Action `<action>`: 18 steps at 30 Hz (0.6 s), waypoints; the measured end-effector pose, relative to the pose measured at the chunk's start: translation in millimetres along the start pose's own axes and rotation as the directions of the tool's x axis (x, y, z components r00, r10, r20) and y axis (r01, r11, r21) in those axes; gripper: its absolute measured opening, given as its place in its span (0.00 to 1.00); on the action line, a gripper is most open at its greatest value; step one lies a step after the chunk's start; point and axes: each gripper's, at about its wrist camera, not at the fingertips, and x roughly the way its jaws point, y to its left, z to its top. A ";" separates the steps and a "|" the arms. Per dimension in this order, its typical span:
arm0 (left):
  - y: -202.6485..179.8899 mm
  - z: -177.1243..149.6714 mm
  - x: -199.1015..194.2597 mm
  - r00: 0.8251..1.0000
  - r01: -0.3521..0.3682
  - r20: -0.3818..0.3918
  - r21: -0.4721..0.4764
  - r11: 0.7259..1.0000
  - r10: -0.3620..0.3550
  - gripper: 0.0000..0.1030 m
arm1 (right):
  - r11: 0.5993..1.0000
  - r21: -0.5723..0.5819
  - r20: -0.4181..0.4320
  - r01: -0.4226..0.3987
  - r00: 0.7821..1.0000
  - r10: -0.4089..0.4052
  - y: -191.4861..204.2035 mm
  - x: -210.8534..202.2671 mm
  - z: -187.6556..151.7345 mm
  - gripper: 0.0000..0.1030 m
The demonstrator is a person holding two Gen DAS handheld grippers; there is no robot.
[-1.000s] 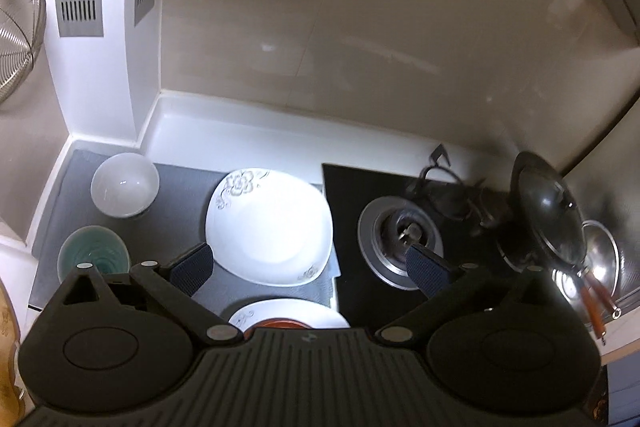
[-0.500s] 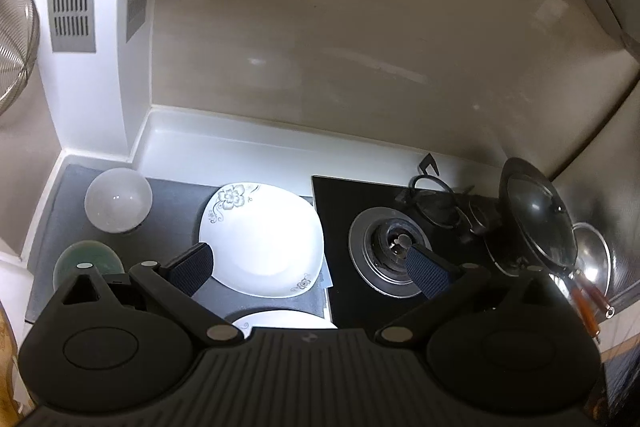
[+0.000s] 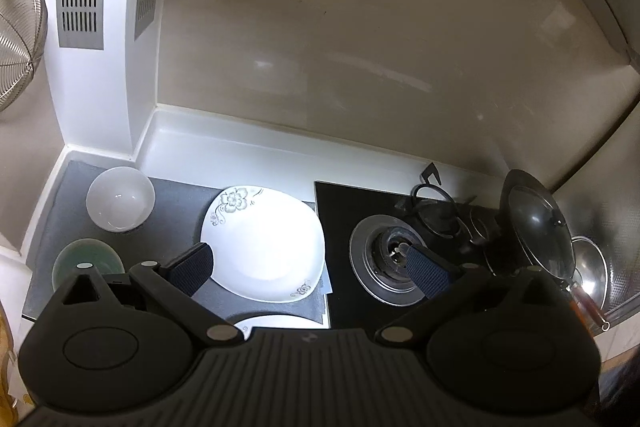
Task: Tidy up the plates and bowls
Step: 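Raise the left tool away from the stacked plates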
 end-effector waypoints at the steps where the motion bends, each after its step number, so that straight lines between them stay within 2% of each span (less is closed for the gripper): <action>1: 1.2 -1.1 2.1 1.000 -0.009 0.000 0.001 1.000 0.009 1.00 | 1.000 0.002 0.001 -0.005 1.000 0.005 0.2 -0.6 -0.4 0.59; 5: 18.1 -14.0 27.9 0.995 -0.067 -0.071 -0.017 0.998 0.065 1.00 | 0.999 0.023 0.011 -0.029 1.000 0.028 0.8 -5.2 -2.3 0.59; 7: 31.5 -27.6 47.8 0.986 -0.113 -0.121 -0.009 0.994 0.111 1.00 | 0.996 0.052 0.022 -0.066 0.998 0.065 -1.3 -8.6 -3.1 0.60; 10: 56.1 -54.5 82.1 0.957 -0.199 -0.215 -0.005 0.980 0.193 1.00 | 0.992 0.089 0.045 -0.091 0.995 0.087 -4.2 -14.1 -3.2 0.60; 13: 78.7 -82.0 107.6 0.932 -0.237 -0.285 -0.008 0.972 0.225 1.00 | 0.986 0.114 0.058 -0.126 0.991 0.120 -7.0 -17.2 -3.5 0.60; 17: 102.7 -116.8 138.7 0.902 -0.271 -0.351 -0.007 0.963 0.251 1.00 | 0.969 0.154 0.037 -0.191 0.982 0.187 -7.1 -12.8 -4.1 0.61; 18: 107.5 -124.7 146.1 0.890 -0.282 -0.377 -0.013 0.959 0.257 1.00 | 0.967 0.161 0.030 -0.199 0.980 0.197 -6.5 -10.4 -4.3 0.61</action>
